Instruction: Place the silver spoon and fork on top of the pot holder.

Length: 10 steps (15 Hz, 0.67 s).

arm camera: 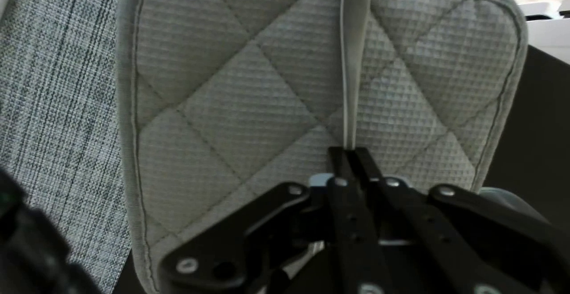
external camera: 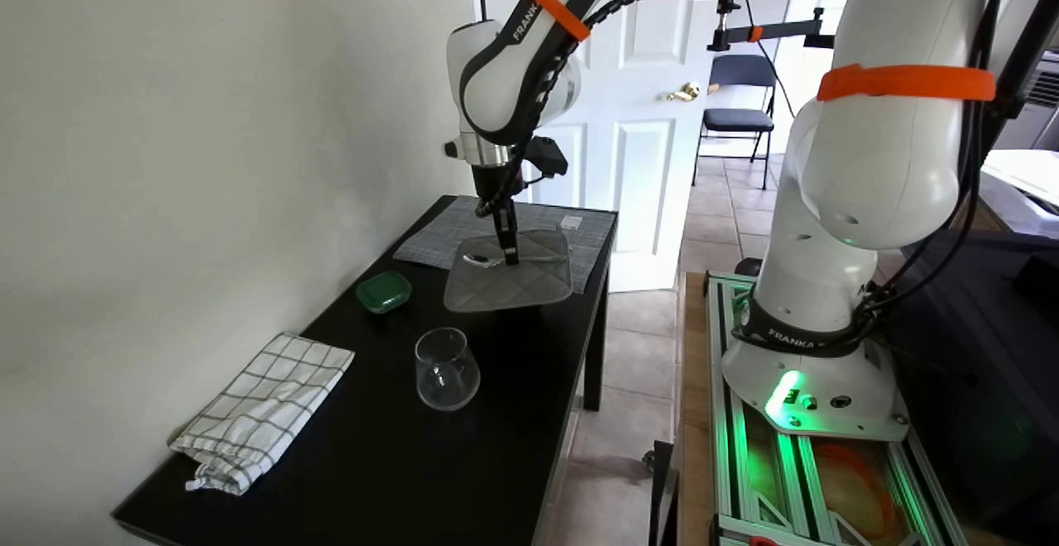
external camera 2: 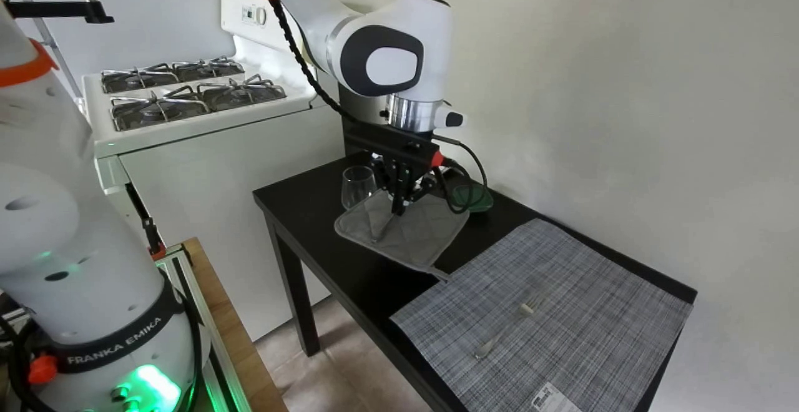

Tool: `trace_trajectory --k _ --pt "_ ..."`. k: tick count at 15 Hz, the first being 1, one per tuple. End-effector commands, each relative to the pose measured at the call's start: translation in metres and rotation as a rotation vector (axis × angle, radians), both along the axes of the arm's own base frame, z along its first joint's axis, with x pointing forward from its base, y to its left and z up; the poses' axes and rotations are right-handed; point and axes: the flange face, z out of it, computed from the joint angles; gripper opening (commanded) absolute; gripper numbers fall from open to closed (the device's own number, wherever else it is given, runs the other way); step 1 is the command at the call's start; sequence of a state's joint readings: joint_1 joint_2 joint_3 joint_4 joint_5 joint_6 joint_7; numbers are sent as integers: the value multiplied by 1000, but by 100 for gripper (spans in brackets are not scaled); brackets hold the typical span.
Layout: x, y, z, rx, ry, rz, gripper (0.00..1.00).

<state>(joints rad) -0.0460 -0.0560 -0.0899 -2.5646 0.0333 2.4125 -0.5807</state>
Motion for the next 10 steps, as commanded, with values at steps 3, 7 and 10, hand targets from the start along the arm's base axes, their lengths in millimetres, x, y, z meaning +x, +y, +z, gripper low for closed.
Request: trace_trajectory --k 3,7,10 --pt "-2 -7 -1 -22 -9 -24 32" --pt "-3 -8 0 -21 -10 -27 53" --pt "-3 -8 2 -20 -12 -28 75"
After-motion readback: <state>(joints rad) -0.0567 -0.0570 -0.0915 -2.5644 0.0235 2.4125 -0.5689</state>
